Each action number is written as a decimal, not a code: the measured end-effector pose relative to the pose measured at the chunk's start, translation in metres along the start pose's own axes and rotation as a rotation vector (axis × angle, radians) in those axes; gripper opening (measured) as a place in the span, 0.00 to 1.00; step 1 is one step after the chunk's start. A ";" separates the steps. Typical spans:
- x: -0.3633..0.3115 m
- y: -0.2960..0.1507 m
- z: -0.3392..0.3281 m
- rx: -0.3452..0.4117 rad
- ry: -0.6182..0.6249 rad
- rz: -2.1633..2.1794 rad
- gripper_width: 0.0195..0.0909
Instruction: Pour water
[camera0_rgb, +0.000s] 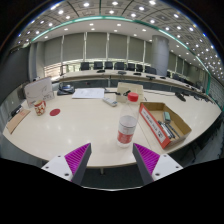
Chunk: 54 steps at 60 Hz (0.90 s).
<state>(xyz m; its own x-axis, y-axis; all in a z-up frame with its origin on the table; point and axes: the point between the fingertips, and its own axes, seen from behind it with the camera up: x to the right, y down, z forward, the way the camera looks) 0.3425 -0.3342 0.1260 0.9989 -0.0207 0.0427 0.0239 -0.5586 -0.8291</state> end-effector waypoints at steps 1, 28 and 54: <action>0.008 0.001 0.006 0.001 0.000 0.002 0.93; 0.044 -0.043 0.155 0.127 -0.100 -0.036 0.73; 0.040 -0.062 0.174 0.160 -0.032 -0.091 0.27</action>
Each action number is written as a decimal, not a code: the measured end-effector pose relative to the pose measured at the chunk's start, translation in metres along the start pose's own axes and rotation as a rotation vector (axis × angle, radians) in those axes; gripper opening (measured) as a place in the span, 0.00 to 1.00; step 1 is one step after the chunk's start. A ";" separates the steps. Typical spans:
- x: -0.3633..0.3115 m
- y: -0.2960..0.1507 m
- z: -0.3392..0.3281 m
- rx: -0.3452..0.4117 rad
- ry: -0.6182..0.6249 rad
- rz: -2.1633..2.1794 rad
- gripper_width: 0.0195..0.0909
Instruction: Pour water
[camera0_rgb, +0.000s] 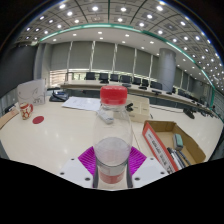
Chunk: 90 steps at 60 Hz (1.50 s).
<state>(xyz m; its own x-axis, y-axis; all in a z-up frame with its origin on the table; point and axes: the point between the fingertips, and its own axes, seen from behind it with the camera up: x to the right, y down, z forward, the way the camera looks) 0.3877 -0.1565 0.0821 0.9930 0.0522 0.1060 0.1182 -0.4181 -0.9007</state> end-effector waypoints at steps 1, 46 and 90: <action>-0.001 -0.003 0.000 -0.001 0.005 -0.007 0.27; -0.315 -0.303 0.078 0.136 0.439 -1.169 0.26; -0.472 -0.256 0.157 0.206 0.307 -1.679 0.26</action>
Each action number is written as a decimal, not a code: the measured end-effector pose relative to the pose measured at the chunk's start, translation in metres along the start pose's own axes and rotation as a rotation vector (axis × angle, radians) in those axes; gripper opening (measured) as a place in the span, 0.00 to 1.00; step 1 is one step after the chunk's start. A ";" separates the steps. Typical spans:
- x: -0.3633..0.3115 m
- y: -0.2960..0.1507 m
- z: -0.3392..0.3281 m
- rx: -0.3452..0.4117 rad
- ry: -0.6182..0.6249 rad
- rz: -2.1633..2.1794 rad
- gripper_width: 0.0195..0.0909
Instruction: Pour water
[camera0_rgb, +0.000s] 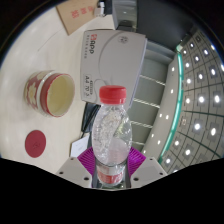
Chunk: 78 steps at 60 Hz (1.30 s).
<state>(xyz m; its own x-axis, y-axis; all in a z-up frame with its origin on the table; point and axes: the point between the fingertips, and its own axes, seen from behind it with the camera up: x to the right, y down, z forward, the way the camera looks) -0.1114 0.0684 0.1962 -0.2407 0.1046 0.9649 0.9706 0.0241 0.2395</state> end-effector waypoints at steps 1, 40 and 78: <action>0.003 0.001 -0.002 0.002 -0.007 0.053 0.26; -0.094 -0.004 -0.030 0.199 -0.587 1.604 0.27; -0.144 0.004 -0.048 0.089 -0.654 1.652 0.89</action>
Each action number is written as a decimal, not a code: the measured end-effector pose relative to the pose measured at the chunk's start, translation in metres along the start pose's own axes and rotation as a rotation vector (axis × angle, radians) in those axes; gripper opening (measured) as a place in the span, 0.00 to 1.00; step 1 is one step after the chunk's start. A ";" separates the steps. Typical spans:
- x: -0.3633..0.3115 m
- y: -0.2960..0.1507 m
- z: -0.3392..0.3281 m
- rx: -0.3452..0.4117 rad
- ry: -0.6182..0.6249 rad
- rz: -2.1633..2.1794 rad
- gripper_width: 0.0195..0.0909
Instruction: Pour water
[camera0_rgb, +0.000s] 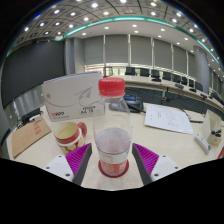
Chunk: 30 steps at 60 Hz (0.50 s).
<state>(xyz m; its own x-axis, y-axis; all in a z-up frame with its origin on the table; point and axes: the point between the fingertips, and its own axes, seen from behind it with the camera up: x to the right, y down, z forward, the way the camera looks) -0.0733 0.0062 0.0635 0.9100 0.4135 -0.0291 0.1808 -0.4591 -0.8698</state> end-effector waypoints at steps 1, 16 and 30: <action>0.001 0.000 -0.002 -0.012 0.006 0.002 0.91; -0.023 -0.013 -0.123 -0.114 0.200 0.004 0.93; -0.081 0.005 -0.229 -0.191 0.313 0.085 0.93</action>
<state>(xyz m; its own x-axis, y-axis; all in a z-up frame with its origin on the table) -0.0608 -0.2091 0.1743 0.9895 0.1208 0.0798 0.1387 -0.6318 -0.7626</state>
